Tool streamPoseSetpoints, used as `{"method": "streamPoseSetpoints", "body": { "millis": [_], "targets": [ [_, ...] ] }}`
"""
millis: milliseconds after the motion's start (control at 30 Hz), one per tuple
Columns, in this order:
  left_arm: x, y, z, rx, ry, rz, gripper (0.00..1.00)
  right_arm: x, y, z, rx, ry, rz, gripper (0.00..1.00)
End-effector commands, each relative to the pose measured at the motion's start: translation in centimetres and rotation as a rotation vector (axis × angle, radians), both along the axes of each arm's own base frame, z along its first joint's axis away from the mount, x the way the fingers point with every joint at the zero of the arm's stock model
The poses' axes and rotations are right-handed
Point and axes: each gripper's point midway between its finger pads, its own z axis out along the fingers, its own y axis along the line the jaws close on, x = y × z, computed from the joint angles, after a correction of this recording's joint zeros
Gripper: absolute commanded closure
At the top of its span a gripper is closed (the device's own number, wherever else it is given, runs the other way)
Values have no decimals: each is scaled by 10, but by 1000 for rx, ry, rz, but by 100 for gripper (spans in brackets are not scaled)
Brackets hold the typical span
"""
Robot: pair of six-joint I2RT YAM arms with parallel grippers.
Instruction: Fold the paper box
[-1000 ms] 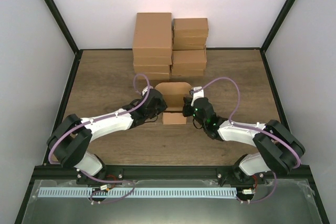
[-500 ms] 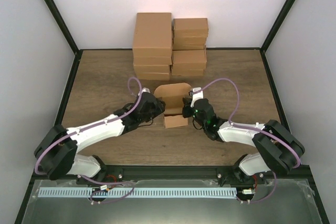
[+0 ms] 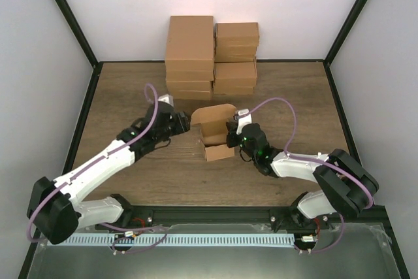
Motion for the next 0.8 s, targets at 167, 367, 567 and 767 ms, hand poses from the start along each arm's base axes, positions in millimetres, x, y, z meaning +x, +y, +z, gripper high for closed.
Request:
{"method": "streamPoseSetpoints", "body": {
  "millis": [167,367,567,767],
  "targets": [
    [11,-33,81,278,-359,-540,3,-5,10,2,-10,-27,60,99],
    [34,-71,62,306,-285,-699,14,-8,11,-2,-17,-34,87,99],
    [33,-92,33,277,-206,-820,25,-11,12,-2,-21,-40,100,99],
    [26,-100,20,240,-158,-879,35,-11,12,-1,-23,-45,106,99]
  ]
}}
